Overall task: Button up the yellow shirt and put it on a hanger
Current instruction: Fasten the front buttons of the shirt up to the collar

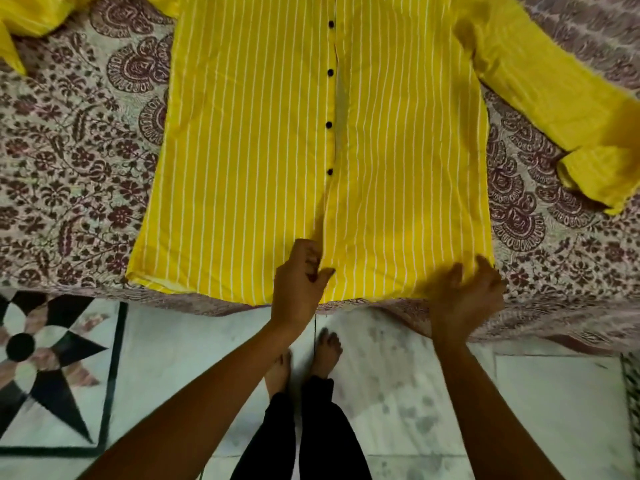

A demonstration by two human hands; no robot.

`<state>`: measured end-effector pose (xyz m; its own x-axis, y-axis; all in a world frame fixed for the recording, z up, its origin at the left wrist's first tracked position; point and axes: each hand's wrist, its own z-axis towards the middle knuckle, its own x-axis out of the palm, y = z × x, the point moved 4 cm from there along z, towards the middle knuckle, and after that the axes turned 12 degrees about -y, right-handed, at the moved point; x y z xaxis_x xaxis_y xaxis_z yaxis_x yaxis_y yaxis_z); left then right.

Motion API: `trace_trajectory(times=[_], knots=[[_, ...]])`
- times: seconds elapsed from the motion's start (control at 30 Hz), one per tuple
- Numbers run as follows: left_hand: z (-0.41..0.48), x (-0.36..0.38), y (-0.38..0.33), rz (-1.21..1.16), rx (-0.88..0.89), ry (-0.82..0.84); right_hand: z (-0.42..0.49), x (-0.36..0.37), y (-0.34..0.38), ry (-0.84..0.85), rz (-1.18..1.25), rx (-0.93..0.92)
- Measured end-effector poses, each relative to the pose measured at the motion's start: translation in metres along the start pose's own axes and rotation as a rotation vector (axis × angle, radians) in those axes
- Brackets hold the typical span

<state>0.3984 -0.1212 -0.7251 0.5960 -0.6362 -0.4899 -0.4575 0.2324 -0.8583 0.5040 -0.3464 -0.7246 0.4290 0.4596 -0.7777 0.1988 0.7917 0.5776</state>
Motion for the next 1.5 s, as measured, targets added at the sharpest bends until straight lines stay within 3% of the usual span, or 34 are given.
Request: trace_trajectory(times=[0.1, 0.17, 0.33, 0.43, 0.5, 0.6, 0.7, 0.8, 0.93, 1.0, 1.17, 1.23, 1.37, 1.5], knots=[[-0.015, -0.003, -0.015, 0.051, 0.32, 0.083, 0.014, 0.001, -0.014, 0.03, -0.147, 0.159], [-0.021, -0.002, -0.011, 0.122, 0.412, 0.088, 0.019, 0.001, -0.02, 0.024, -0.198, 0.203], [-0.017, 0.005, 0.013, 0.215, 0.144, 0.122, 0.025, 0.0, -0.031, 0.06, -0.187, 0.329], [-0.019, 0.001, 0.006, 0.056, 0.143, -0.017, 0.024, -0.01, -0.011, 0.032, -0.268, 0.136], [-0.019, -0.008, 0.011, -0.055, 0.028, -0.208, 0.01, -0.012, 0.014, 0.07, -0.125, -0.098], [-0.016, -0.021, 0.03, -0.155, -0.299, -0.46, -0.03, -0.002, 0.051, 0.301, 0.155, -0.384], [-0.016, -0.026, 0.033, -0.083, -0.379, -0.593, -0.075, 0.017, 0.086, 0.531, 0.296, -0.537], [-0.017, -0.022, 0.032, 0.001, -0.274, -0.522, -0.095, 0.039, 0.106, 0.542, 0.133, -0.565], [-0.013, -0.023, 0.029, 0.032, -0.169, -0.467, -0.091, 0.059, 0.11, 0.615, -0.125, -0.417], [-0.011, -0.022, 0.026, -0.014, -0.111, -0.4, -0.082, 0.057, 0.109, 0.6, -0.049, -0.279], [-0.002, -0.009, 0.019, -0.041, -0.026, -0.214, -0.059, 0.053, 0.091, 0.591, 0.323, 0.306], [0.002, -0.001, 0.011, 0.009, 0.006, -0.153, -0.056, 0.054, 0.087, 0.619, 0.357, 0.411], [0.02, 0.012, -0.006, 0.208, 0.024, -0.073, -0.061, 0.055, 0.104, 0.753, 0.237, 0.215], [0.035, 0.015, -0.014, 0.363, -0.043, -0.008, -0.062, 0.058, 0.119, 0.685, 0.086, 0.022]])
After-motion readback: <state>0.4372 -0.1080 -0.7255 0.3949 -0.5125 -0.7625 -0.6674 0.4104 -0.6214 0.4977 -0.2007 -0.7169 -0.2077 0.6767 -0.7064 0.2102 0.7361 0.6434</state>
